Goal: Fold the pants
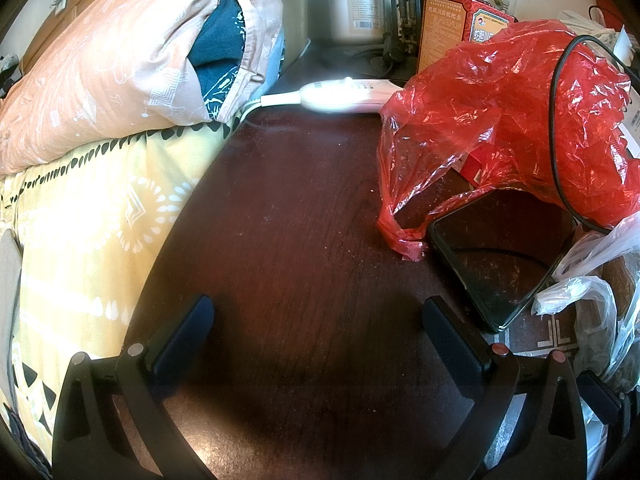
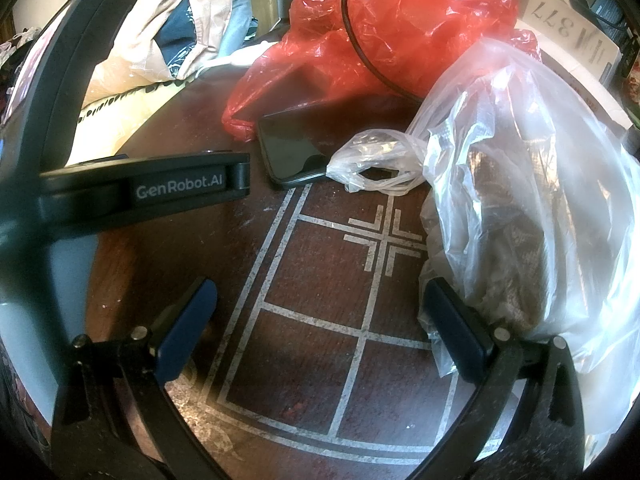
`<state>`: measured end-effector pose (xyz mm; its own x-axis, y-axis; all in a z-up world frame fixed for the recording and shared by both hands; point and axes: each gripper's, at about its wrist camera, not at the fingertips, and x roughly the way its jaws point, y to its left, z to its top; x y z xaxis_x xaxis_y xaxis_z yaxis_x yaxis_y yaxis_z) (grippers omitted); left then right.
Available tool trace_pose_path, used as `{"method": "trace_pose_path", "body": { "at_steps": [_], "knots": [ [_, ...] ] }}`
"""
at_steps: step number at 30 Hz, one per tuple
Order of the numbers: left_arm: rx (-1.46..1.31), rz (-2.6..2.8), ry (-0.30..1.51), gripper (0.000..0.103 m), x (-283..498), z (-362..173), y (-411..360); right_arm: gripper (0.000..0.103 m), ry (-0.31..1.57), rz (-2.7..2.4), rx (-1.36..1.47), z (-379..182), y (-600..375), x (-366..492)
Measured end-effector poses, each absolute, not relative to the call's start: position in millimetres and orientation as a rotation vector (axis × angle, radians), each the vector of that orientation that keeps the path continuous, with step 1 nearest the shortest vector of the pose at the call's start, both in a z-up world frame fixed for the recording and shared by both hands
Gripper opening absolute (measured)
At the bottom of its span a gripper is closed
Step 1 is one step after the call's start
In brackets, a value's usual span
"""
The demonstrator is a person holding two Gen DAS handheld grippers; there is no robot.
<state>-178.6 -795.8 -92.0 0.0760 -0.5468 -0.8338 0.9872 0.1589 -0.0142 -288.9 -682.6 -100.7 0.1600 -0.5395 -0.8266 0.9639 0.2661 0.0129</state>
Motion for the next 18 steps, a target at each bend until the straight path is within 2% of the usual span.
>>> {"method": "trace_pose_path", "body": {
  "at_steps": [18],
  "knots": [
    [0.682,-1.294,0.822,0.103,-177.8,-93.0,-796.0,0.103,0.819,-1.184,0.639,-102.0,-684.8,-286.2]
  ]
}}
